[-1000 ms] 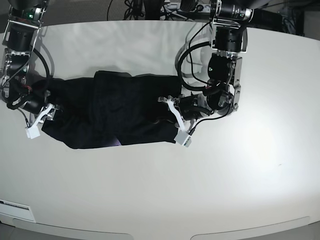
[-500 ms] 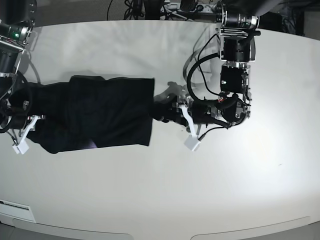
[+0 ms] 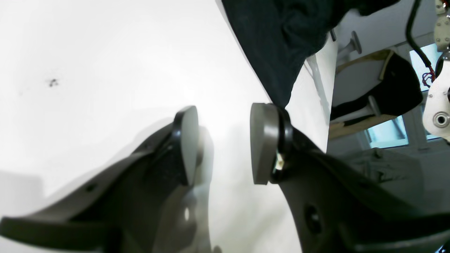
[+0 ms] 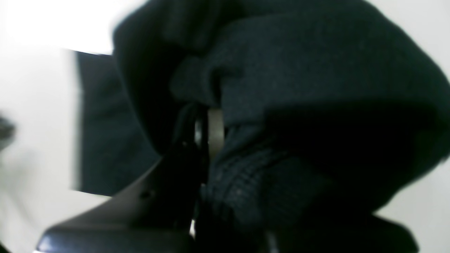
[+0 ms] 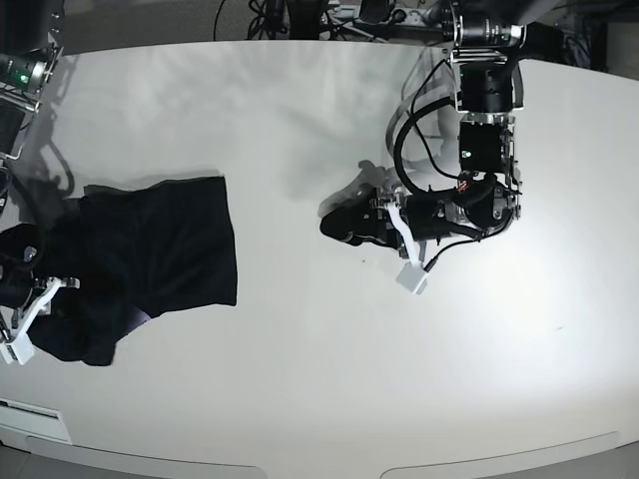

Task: Fold the T-shirt properly
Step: 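Press the folded bundle with both grippers and release the left gripper, then grasp the bundle with both grippers and flip it over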

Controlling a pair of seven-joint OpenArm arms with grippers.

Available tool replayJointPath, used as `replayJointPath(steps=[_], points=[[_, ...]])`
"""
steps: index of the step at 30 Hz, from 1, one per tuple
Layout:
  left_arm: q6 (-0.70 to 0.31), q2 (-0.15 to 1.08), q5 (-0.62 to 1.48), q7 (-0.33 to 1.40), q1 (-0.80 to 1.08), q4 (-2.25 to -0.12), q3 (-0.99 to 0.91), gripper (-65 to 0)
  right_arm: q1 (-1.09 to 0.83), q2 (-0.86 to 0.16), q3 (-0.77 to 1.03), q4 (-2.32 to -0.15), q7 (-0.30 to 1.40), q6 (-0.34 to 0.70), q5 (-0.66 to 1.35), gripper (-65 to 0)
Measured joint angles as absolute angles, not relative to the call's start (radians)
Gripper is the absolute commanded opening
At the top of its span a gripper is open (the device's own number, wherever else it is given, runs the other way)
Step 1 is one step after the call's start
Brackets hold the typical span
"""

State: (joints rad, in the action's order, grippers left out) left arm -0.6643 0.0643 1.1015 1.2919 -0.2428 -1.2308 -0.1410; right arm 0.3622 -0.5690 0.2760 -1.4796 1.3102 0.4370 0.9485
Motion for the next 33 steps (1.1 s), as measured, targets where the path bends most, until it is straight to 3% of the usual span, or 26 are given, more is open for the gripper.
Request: replayJointPath(steps=[7, 18, 19, 22, 23, 24, 27, 33], points=[[-0.678, 0.090, 1.132, 1.260, -0.211, -1.238, -0.141, -38.5, 0.361, -0.464, 0.278, -1.494, 1.380, 0.535, 1.233, -65.0], [-0.687, 0.097, 1.134, 1.260, -0.208, -1.240, -0.141, -38.5, 0.222, -0.261, 0.278, -1.493, 1.385, 0.641, 1.224, -64.1], [-0.689, 0.097, 1.134, 1.261, -0.208, -1.240, -0.141, -38.5, 0.211, -0.250, 0.278, -1.493, 1.385, 0.649, 1.221, -57.6], [-0.689, 0.097, 1.134, 1.261, -0.208, -1.240, -0.141, -38.5, 0.184, -0.238, 0.257, -1.493, 1.372, 0.664, 1.250, -23.8], [-0.689, 0.097, 1.135, 1.260, -0.208, -1.240, -0.141, -38.5, 0.183, -0.238, 0.238, -1.493, 1.373, 0.664, 1.282, -16.5], [-0.689, 0.097, 1.138, 1.260, -0.208, -1.240, -0.141, -38.5, 0.185, -0.238, 0.213, -1.493, 1.372, 0.664, 1.325, -13.8], [-0.689, 0.097, 1.142, 1.260, -0.208, -1.240, -0.141, -38.5, 0.197, -0.235, 0.134, -1.494, 1.381, 0.694, 1.467, -13.7], [-0.689, 0.097, 1.142, 1.261, -0.208, -1.240, -0.141, -38.5, 0.219, -0.235, 0.045, -1.495, 1.419, 0.693, 1.446, -13.8]])
